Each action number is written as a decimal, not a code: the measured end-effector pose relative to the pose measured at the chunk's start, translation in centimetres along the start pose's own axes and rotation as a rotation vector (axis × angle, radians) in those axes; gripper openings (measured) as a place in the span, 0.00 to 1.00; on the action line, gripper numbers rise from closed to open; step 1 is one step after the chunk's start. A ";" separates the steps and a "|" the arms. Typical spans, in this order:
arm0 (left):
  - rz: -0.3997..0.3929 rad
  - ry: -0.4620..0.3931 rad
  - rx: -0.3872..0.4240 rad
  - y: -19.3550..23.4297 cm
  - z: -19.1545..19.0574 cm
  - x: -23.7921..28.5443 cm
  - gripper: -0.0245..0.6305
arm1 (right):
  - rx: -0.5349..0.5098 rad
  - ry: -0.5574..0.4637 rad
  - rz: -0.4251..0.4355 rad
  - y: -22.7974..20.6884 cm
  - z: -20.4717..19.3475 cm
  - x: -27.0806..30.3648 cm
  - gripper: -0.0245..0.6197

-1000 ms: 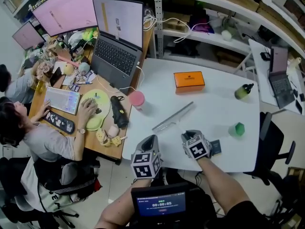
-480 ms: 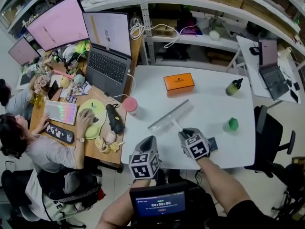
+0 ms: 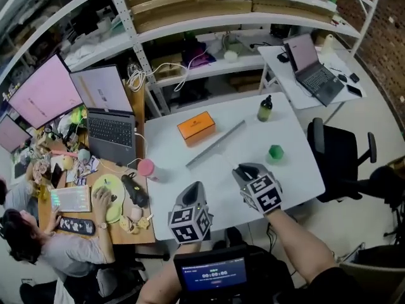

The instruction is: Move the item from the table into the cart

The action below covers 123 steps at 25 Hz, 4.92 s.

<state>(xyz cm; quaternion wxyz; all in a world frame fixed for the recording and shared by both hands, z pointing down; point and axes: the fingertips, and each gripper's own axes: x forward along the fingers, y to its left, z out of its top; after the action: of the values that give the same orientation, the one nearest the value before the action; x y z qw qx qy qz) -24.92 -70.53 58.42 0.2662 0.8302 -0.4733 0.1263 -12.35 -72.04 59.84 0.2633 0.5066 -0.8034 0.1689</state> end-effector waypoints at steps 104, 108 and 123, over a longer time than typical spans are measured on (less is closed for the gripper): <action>-1.926 0.271 0.739 -147.1 -56.1 -56.9 0.06 | 1.254 0.083 -1.590 -8.4 -85.4 -152.5 0.24; -1.928 0.283 0.735 -146.6 -56.4 -57.5 0.06 | 1.239 0.067 -1.622 -8.1 -84.7 -153.3 0.37; -1.951 0.274 0.723 -142.8 -54.5 -57.8 0.06 | 1.144 -0.096 -1.692 -5.0 -78.6 -153.9 0.37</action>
<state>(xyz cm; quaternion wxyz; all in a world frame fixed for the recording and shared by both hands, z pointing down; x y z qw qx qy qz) 69.12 60.21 30.72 0.0401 0.8602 0.5014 0.0836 65.56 79.68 31.60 -0.0177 0.9639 0.0091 0.2654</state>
